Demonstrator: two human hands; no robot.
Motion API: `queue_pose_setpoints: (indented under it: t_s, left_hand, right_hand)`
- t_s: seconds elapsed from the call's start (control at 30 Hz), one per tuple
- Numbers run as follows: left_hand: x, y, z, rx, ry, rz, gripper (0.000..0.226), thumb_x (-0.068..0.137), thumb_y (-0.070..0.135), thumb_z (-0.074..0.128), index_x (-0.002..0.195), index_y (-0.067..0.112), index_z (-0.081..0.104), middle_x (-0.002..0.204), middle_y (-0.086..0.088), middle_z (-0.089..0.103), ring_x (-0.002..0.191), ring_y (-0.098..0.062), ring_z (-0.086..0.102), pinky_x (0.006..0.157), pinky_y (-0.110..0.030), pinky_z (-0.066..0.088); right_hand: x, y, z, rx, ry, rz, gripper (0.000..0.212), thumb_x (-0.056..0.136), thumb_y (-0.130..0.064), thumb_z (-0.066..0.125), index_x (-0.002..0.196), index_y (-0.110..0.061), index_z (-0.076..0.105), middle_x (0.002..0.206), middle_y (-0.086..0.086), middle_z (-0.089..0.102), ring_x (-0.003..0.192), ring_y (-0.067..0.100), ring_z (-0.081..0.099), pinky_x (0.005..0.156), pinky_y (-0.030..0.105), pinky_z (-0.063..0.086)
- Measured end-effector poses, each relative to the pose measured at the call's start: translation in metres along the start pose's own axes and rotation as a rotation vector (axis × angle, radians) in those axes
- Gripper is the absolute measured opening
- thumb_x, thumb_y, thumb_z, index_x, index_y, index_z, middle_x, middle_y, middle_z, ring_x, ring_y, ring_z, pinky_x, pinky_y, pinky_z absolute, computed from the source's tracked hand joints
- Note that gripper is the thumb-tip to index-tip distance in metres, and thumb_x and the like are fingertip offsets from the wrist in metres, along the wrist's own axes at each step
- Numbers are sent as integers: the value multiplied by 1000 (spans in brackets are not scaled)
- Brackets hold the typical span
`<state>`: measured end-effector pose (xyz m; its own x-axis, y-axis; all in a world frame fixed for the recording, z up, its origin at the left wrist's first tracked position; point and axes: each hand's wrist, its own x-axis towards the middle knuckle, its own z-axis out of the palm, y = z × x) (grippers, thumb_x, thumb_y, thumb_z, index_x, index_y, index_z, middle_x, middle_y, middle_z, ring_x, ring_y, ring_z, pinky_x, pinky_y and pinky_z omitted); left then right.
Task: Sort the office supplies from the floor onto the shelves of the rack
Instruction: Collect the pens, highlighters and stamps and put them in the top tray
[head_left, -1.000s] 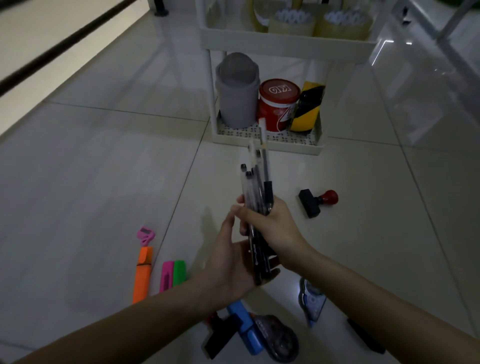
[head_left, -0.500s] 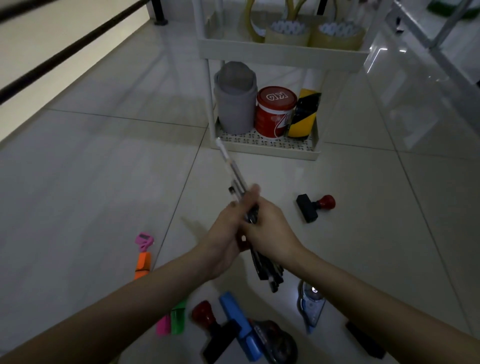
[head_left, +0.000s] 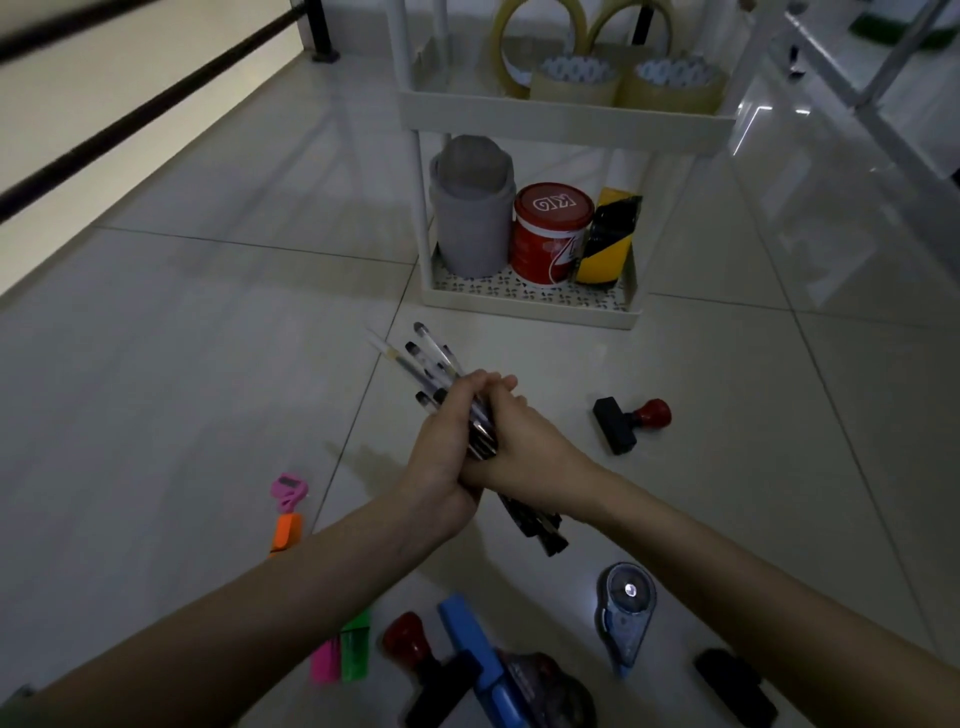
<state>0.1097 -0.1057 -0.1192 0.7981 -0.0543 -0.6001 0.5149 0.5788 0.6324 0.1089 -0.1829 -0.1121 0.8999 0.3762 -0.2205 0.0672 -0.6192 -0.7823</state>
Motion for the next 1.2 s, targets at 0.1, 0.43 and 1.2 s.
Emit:
queue_pose_setpoints:
  t_s: [0.1,0.43,1.2]
  left_hand:
    - [2,4,2,-46,5,-16,21,93,24,50,77,16,61,89,3,68,88,-12,62,80,-28,46]
    - [10,29,11,-112,-55,272,27,94,12,48,67,12,48,48,6,60,60,-9,70,83,-30,53]
    - [8,3,0,478,-180,597,27,91,7,53,66,16,55,51,4,57,52,-11,56,60,-21,51]
  right_hand:
    - [-1,-1,-7,180,-75,17,56,84,-8,59,135,-10,34,91,-8,53,89,11,55,73,21,47]
    - [-13,30,13,1494,450,633,23,91,-31,41,88,-12,53,88,9,58,76,24,58,67,32,44]
    - [-2,29,-17,1149,188,494,59,88,-51,43,125,-6,51,123,11,58,110,22,54,87,34,43]
